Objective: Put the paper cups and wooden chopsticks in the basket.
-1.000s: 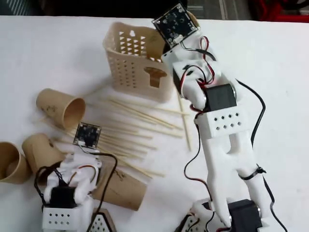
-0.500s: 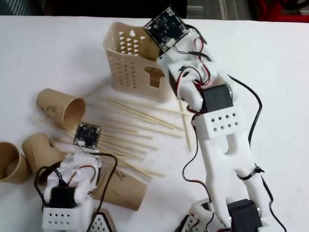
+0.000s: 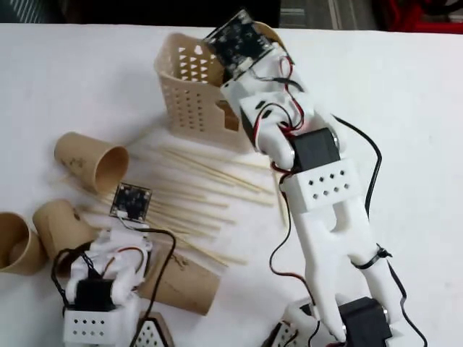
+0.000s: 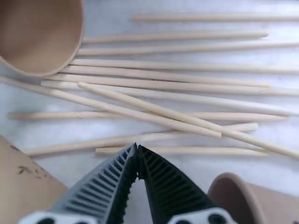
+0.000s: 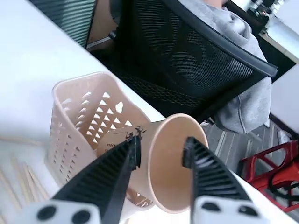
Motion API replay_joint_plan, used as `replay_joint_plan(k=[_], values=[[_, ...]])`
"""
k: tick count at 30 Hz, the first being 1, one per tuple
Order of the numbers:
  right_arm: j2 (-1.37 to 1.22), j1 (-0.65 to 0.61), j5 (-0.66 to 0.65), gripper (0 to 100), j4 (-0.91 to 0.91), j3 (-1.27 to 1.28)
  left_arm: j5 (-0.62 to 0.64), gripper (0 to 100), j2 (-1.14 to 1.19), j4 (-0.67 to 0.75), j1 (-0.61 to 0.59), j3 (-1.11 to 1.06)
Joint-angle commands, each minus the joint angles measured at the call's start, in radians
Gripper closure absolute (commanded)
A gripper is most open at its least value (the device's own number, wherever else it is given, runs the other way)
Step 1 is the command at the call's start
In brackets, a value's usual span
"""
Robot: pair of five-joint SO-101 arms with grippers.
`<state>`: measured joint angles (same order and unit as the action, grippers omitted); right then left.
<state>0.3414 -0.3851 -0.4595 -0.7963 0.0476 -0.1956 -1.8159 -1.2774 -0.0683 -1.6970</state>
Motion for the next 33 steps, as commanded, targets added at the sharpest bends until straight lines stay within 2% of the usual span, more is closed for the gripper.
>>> replay_joint_plan(k=[1, 7, 14, 16, 18, 20, 22, 26, 33], values=[[0.002, 0.018, 0.075, 76.6, -0.028, -0.058, -0.006, 98, -0.007, -0.005, 0.001, 0.003], [-0.018, 0.019, 0.176, 75.8, -0.041, -0.058, -0.006, 98, -0.007, -0.005, 0.001, 0.003], [-0.147, 0.033, 0.184, 76.0, -0.035, -0.058, -0.006, 98, -0.007, -0.005, 0.001, 0.003], [-0.159, 0.031, 0.183, 80.0, -0.035, -0.060, -0.006, 98, -0.007, -0.005, 0.001, 0.003], [-0.162, 0.031, 0.173, 89.2, -0.035, -0.078, -0.006, 98, -0.007, -0.005, 0.001, 0.003], [-0.165, 0.033, 0.101, 99.0, -0.035, -0.109, -0.006, 98, -0.007, -0.005, 0.001, 0.003], [-0.166, 0.035, -0.018, 95.8, -0.039, -0.127, -0.006, 98, -0.007, -0.005, 0.001, 0.003], [-0.162, 0.030, -0.190, 97.8, -0.038, -0.133, -0.006, 98, -0.007, -0.005, 0.001, 0.003], [-0.168, 0.039, -0.261, 98.1, -0.048, -0.126, -0.006, 98, -0.007, -0.005, 0.001, 0.003]])
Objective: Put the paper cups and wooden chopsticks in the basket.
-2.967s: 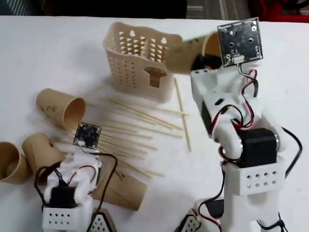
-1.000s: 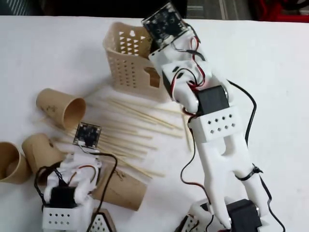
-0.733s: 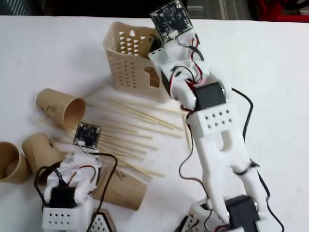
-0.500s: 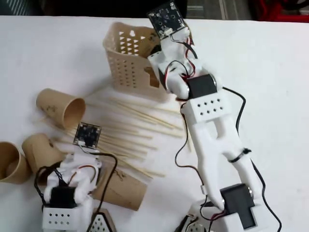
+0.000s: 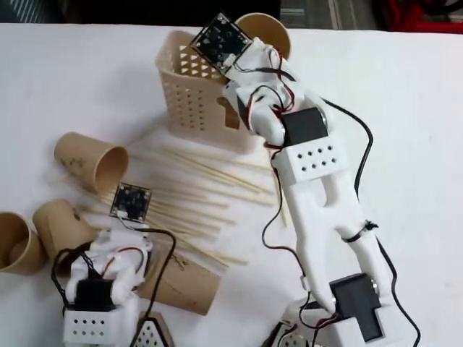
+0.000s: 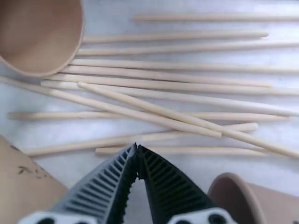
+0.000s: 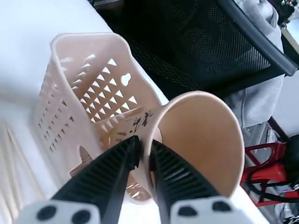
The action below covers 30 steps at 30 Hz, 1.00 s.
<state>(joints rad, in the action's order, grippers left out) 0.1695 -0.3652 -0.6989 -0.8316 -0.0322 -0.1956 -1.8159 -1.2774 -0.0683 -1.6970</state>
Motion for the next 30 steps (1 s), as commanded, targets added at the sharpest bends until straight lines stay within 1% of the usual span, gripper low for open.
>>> replay_joint_plan(k=[1, 3, 8, 9, 11, 14, 17, 26, 30], values=[[0.004, 0.021, -0.015, 98.1, -0.024, -0.046, -0.006, 98, -0.007, -0.005, 0.001, 0.003], [0.004, 0.015, -0.015, 97.1, -0.035, -0.046, -0.006, 98, -0.007, -0.005, 0.001, 0.003], [0.013, 0.013, -0.014, 82.0, -0.041, -0.044, -0.006, 98, -0.007, -0.005, 0.001, 0.003], [0.013, 0.013, -0.012, 79.7, -0.041, -0.044, -0.006, 98, -0.007, -0.005, 0.001, 0.003], [0.013, 0.013, 0.026, 78.4, -0.041, -0.046, -0.006, 98, -0.007, -0.005, 0.001, 0.003], [0.028, 0.012, 0.086, 78.4, -0.062, -0.048, -0.006, 98, -0.007, -0.003, 0.001, 0.003], [0.082, -0.022, 0.091, 80.2, -0.150, -0.048, -0.006, 98, -0.007, -0.002, 0.001, 0.003], [0.300, -0.148, 0.092, 98.3, -0.421, -0.043, -0.006, 98, -0.007, 0.003, -0.001, 0.003], [0.366, -0.185, 0.094, 96.0, -0.565, -0.043, -0.006, 98, -0.007, 0.003, -0.005, 0.029]])
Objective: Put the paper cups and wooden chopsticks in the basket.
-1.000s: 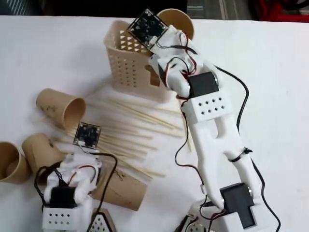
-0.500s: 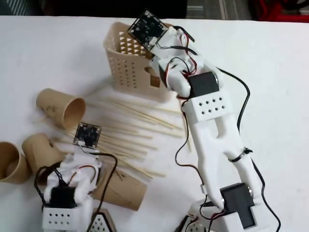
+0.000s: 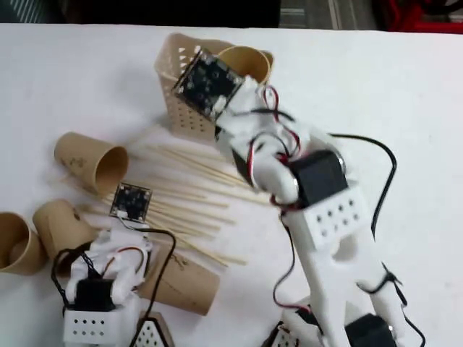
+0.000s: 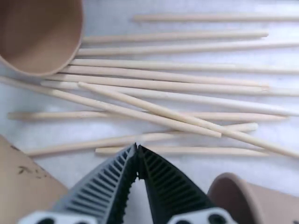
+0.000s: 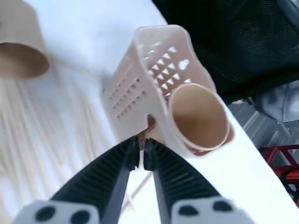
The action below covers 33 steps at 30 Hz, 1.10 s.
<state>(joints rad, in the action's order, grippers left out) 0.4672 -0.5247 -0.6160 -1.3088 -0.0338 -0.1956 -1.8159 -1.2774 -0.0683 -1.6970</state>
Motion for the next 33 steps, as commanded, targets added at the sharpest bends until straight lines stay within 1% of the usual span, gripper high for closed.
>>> replay_joint_plan(k=[1, 3, 7, 10, 13, 16, 23, 25, 30, 31, 33], values=[[0.082, -0.035, 0.011, 95.9, -0.130, -0.041, -0.006, 98, -0.007, -0.002, -0.007, 0.040], [0.104, -0.042, 0.020, 95.9, -0.206, -0.040, -0.006, 98, -0.007, -0.005, -0.007, 0.058], [0.130, -0.030, 0.166, 96.0, -0.343, -0.040, -0.006, 98, -0.007, -0.006, -0.008, 0.101], [0.134, 0.005, 0.232, 96.0, -0.410, -0.034, -0.006, 98, -0.007, -0.006, -0.038, 0.138], [0.153, 0.061, 0.253, 96.1, -0.406, 0.034, -0.006, 98, -0.008, -0.006, -0.107, 0.186], [0.186, 0.108, 0.258, 96.1, -0.360, 0.144, -0.006, 98, -0.008, 0.000, -0.170, 0.230], [0.341, 0.214, 0.258, 95.9, -0.234, 0.491, -0.008, 98, -0.008, 0.002, -0.268, 0.439], [0.418, 0.246, 0.258, 95.8, -0.186, 0.592, -0.054, 98, -0.008, 0.002, -0.269, 0.509], [0.636, 0.300, 0.255, 95.7, -0.045, 0.824, -0.328, 98, -0.008, -0.005, -0.275, 0.654], [0.671, 0.302, 0.256, 95.7, -0.019, 0.862, -0.364, 98, -0.008, -0.006, -0.275, 0.678], [0.734, 0.302, 0.256, 95.7, 0.028, 0.941, -0.370, 98, -0.004, -0.006, -0.275, 0.712]])
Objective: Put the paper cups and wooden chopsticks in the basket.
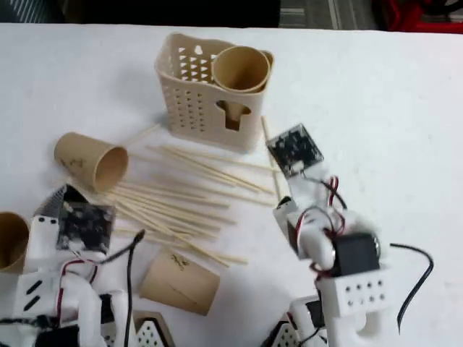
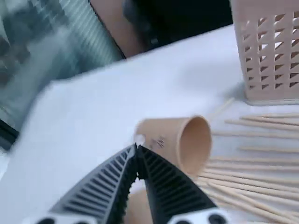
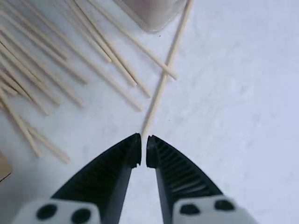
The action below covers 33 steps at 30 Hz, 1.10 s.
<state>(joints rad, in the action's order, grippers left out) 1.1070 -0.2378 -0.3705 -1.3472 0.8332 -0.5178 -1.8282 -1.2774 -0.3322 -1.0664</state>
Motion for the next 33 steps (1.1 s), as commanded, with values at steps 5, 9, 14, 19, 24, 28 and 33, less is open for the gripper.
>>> replay_joint_plan(k=[5, 9, 14, 19, 24, 28, 33], values=[[0.154, 0.016, 0.012, 95.7, 0.180, 0.230, -0.055, 97, 0.056, -0.020, -0.054, 0.095], [0.154, 0.016, 0.066, 95.7, 0.277, 0.319, -0.071, 91, 0.300, -0.015, -0.108, 0.143], [0.160, 0.016, 0.083, 95.7, 0.351, 0.390, -0.127, 82, 0.651, -0.074, -0.110, 0.298], [0.162, 0.016, 0.083, 95.7, 0.389, 0.437, -0.129, 77, 0.875, -0.046, -0.110, 0.407], [0.162, 0.016, 0.083, 95.7, 0.389, 0.437, -0.127, 77, 1.061, 0.077, -0.108, 0.419], [0.162, 0.016, 0.083, 95.7, 0.389, 0.442, -0.126, 77, 1.193, 0.140, -0.104, 0.427], [0.162, 0.016, 0.083, 95.7, 0.387, 0.442, -0.100, 77, 1.314, 0.201, -0.045, 0.419]])
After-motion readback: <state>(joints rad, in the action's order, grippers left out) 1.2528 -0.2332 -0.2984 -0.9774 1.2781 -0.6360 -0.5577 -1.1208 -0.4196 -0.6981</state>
